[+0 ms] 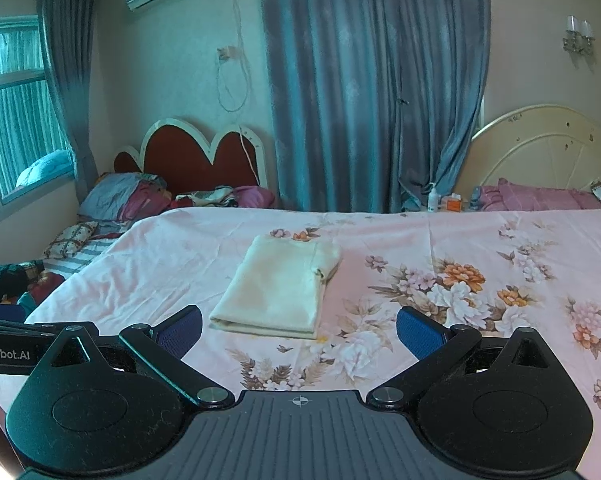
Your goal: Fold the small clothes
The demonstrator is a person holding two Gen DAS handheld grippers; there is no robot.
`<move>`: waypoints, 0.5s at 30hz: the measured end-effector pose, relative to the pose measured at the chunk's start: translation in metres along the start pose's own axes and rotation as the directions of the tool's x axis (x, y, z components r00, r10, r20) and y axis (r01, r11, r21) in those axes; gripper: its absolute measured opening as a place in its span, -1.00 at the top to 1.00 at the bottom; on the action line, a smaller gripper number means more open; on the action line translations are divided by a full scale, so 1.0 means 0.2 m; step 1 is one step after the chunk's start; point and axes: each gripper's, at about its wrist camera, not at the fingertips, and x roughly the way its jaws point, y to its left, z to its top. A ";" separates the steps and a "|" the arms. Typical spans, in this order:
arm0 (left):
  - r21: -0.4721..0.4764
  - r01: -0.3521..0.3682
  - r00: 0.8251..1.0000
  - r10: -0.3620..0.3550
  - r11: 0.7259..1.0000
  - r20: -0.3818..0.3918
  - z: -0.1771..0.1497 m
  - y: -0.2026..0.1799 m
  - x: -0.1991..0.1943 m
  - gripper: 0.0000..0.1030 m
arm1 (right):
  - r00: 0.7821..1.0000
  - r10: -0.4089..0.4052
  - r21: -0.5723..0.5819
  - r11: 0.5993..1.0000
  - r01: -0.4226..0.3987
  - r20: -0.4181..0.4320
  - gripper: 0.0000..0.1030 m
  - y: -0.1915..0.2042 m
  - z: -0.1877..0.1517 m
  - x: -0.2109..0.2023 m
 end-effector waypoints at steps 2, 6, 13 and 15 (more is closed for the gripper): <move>-0.002 0.006 1.000 -0.006 1.000 -0.008 0.00 0.00 0.02 -0.99 | 1.000 -0.002 0.005 1.000 0.002 -0.006 -0.98 -0.01 0.00 0.01; -0.003 0.033 0.999 -0.033 0.999 -0.021 0.01 0.00 0.05 -0.98 | 1.000 -0.006 0.006 1.000 0.006 -0.013 -0.98 -0.03 -0.01 0.03; 0.014 0.041 0.999 -0.041 0.999 -0.010 0.03 -0.02 0.13 -0.89 | 0.999 -0.027 0.022 0.999 0.027 -0.034 -0.98 -0.09 -0.02 0.09; 0.016 0.041 0.999 -0.041 0.999 -0.020 0.04 -0.03 0.15 -0.93 | 0.999 -0.034 0.033 0.999 0.035 -0.041 -0.98 -0.11 -0.02 0.11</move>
